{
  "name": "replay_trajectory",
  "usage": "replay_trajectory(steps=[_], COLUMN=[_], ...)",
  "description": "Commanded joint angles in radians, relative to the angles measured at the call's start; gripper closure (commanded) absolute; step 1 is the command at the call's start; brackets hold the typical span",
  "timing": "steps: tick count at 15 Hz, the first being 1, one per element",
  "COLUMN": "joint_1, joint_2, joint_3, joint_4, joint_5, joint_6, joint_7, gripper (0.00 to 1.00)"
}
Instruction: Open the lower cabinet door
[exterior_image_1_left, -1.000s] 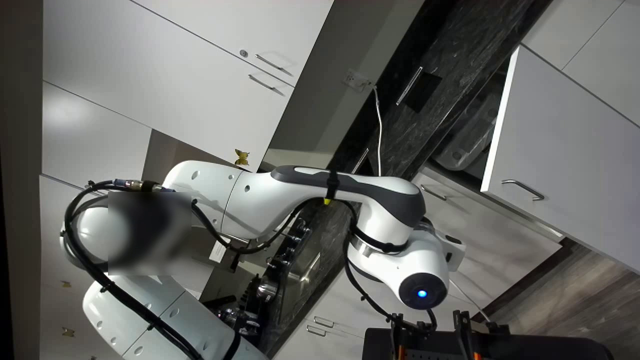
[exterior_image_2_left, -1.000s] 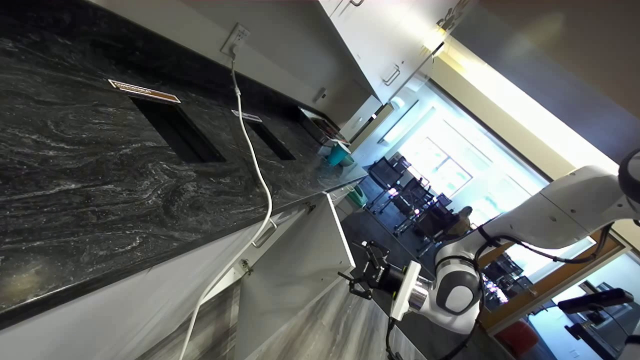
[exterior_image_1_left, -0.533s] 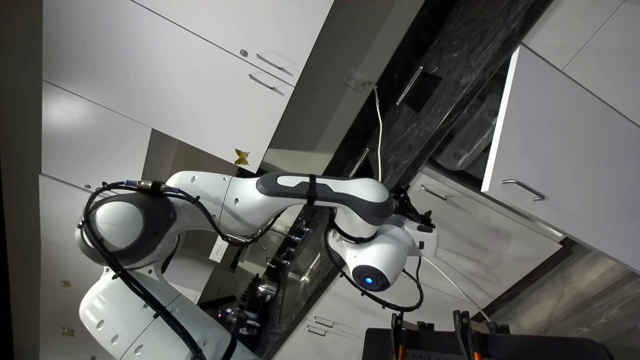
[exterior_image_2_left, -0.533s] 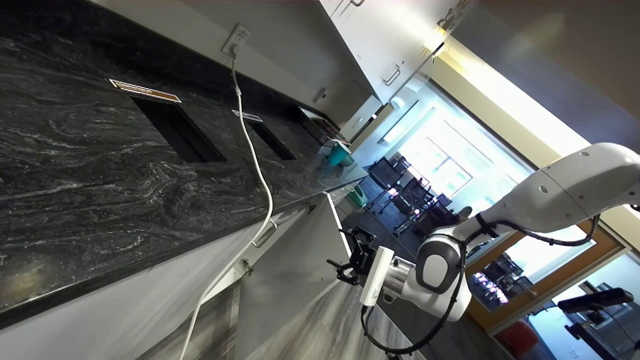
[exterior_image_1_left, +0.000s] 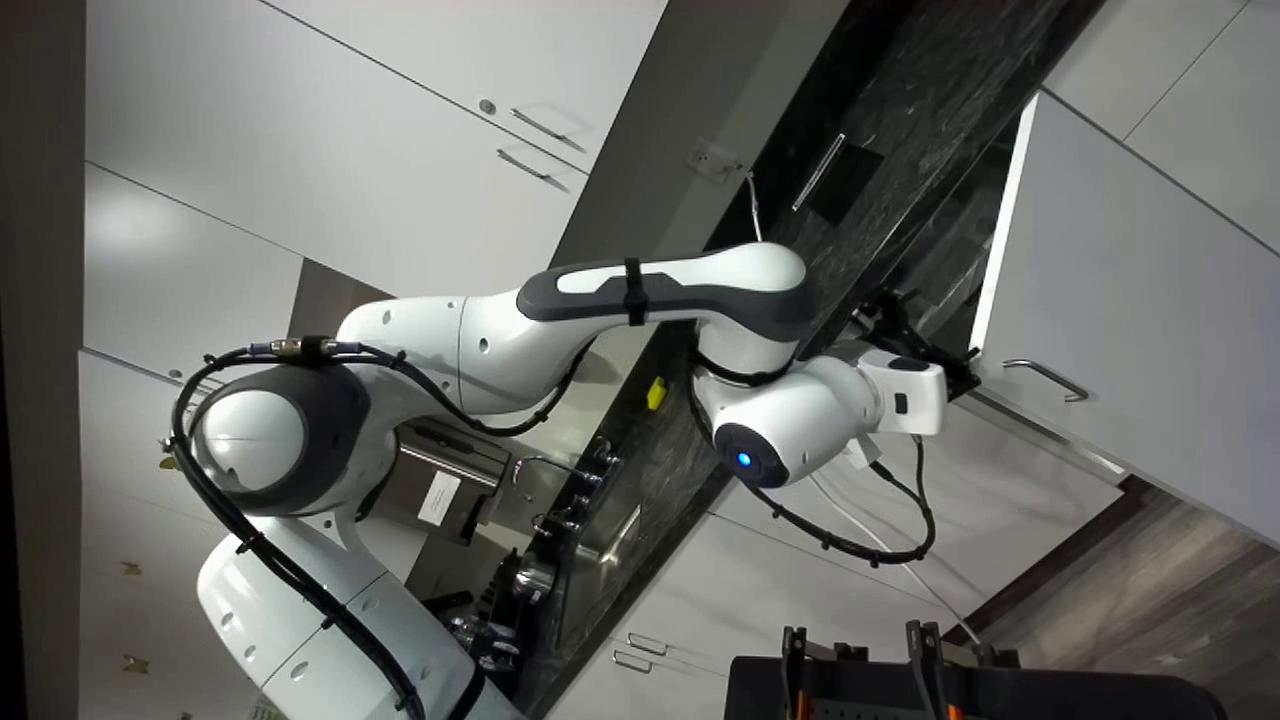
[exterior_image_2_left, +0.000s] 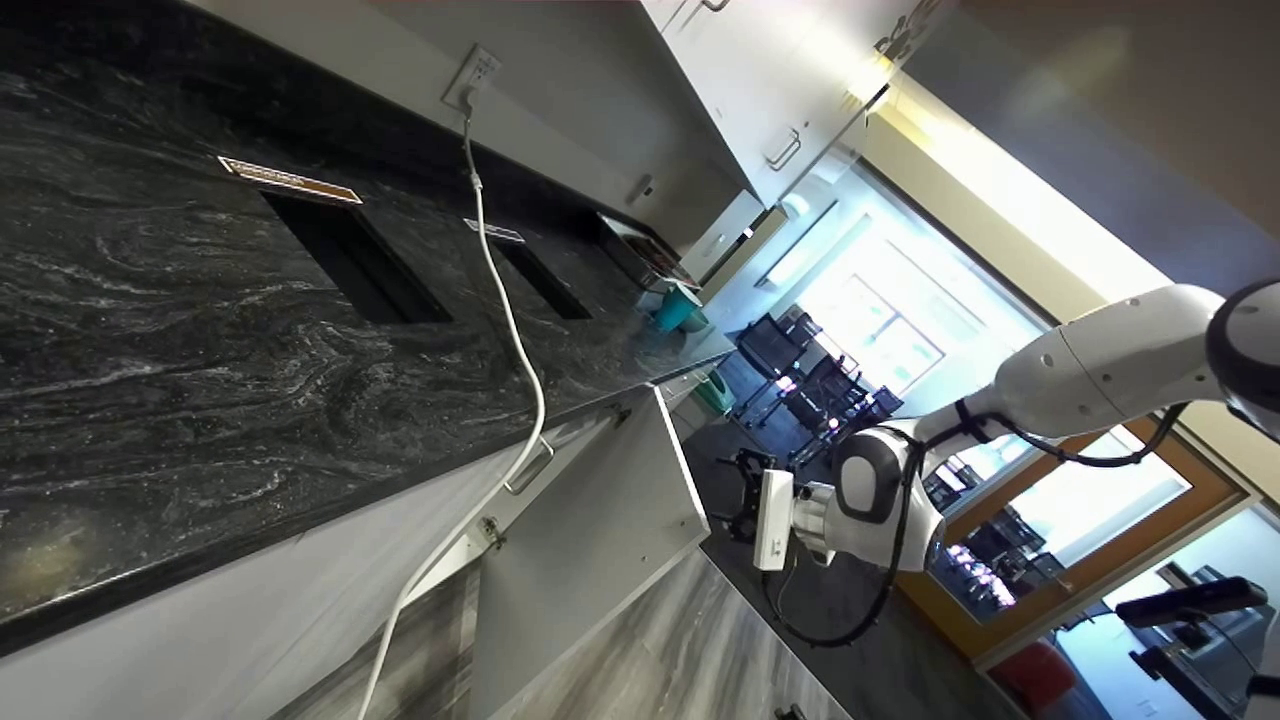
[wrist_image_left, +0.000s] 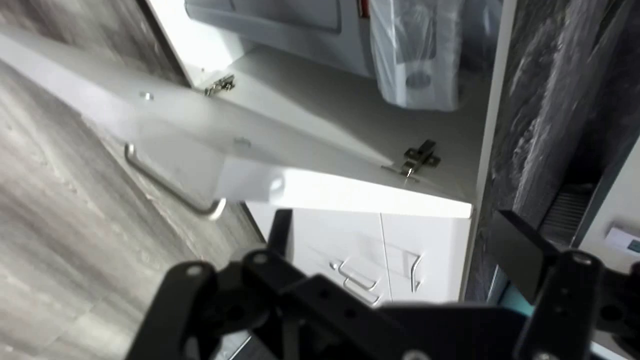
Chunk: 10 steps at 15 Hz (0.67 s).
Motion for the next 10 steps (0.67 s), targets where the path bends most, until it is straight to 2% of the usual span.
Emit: replay_trajectory(steps=[1,4,6,9,10], joint_1=[0.206,0.413,0.525,0.602,0.558], joint_2=[0.11,0.2,0.254,0.285,0.25], joint_3=[-0.181,-0.337,-0.376,-0.348,-0.341], joint_4=[0.128,0.169,0.17,0.148,0.139], joint_5=[0.0,0.0,0.0,0.0,0.0], joint_6=[0.145,0.186,0.204,0.216,0.185], joint_7=[0.067,0.182,0.28,0.389,0.319], gripper=[0.0,0.0,0.0,0.0,0.0])
